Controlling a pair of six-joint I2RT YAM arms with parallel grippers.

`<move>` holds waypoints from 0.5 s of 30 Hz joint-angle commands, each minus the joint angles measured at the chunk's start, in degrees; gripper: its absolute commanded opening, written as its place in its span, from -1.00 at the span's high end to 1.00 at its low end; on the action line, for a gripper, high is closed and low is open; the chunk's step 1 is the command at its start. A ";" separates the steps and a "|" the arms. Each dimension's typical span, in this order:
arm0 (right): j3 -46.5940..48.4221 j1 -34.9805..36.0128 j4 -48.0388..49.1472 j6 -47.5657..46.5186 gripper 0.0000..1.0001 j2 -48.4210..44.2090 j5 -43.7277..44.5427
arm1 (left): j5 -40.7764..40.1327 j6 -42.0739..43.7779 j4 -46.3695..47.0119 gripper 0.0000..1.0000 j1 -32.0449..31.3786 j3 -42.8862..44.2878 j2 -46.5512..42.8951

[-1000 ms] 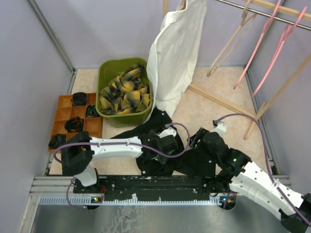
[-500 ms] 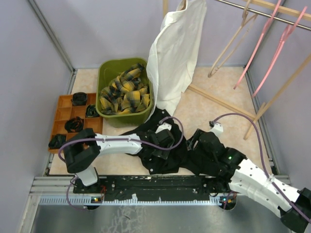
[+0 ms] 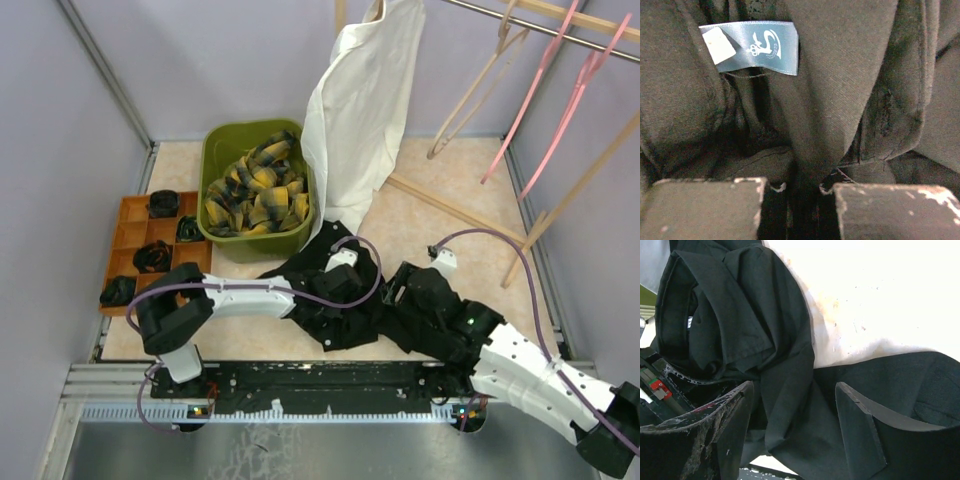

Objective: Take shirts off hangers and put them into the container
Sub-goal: Pick up the shirt from the center of the board.

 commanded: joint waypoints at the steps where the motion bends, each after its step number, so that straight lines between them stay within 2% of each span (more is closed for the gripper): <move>1: 2.08 0.30 1.48 -0.17 -0.34 -0.82 1.30 | 2.98 -0.94 -9.19 1.00 -0.27 -4.93 0.08; 7: 0.67 0.25 1.98 -0.05 -0.34 -2.64 2.10 | -2.16 4.86 -11.70 1.00 -0.30 -1.97 -16.56; 15: 0.86 0.23 2.19 0.27 -0.35 -2.66 2.43 | -6.62 10.95 -15.29 1.00 -0.22 3.73 -30.85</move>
